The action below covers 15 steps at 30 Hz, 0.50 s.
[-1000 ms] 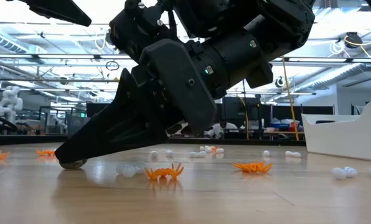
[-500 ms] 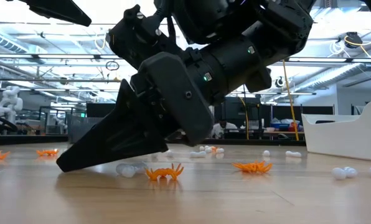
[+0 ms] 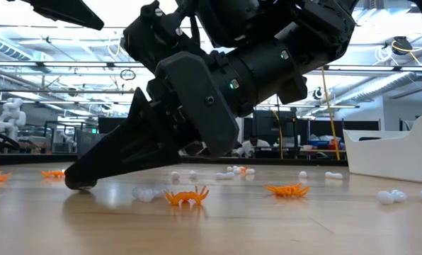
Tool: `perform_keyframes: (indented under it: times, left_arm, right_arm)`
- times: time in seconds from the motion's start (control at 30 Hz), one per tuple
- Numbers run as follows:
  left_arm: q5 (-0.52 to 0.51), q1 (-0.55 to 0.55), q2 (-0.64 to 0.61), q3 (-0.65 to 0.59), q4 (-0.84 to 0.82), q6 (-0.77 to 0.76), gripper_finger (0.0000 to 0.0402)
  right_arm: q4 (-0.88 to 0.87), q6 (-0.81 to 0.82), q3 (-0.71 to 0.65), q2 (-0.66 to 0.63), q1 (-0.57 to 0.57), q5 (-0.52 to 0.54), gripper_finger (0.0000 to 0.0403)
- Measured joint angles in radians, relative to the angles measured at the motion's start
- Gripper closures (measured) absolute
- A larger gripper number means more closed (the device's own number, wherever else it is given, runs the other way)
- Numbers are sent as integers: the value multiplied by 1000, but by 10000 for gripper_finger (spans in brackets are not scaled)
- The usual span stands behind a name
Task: Sort Halloween decoration
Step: Put the black skull toy into the orange bin
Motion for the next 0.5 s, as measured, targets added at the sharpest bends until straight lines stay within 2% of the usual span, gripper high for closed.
perform_keyframes:
  times: [0.2,0.5]
  left_arm:
    - [0,0,0,0,0,0,249]
    - [0,0,0,0,1,-2,249]
  right_arm:
    - [-2,-9,2,-1,0,-1,375]
    - [-44,-10,2,-12,-6,-2,384]
